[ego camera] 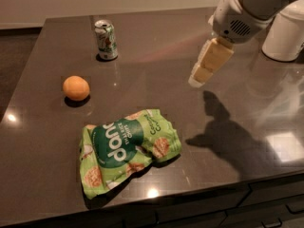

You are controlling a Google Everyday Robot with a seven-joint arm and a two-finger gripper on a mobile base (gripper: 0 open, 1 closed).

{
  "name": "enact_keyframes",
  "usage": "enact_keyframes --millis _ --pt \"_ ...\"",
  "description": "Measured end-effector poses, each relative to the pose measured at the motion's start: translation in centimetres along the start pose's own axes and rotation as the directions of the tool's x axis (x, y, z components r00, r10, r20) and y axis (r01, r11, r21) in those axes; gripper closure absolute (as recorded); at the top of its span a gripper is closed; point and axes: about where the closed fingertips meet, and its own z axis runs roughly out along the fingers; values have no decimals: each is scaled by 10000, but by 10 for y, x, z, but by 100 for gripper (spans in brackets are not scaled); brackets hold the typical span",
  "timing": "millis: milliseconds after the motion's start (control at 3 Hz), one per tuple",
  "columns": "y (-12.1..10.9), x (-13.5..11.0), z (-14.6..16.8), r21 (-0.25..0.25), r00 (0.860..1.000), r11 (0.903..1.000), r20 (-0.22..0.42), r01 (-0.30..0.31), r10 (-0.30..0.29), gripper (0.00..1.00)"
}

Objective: Move 7up can near green rice chip bag

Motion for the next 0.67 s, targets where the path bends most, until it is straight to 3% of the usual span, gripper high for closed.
enact_keyframes --millis 667 --pt "-24 -82 64 -270 9935 9992 1090 -305 333 0"
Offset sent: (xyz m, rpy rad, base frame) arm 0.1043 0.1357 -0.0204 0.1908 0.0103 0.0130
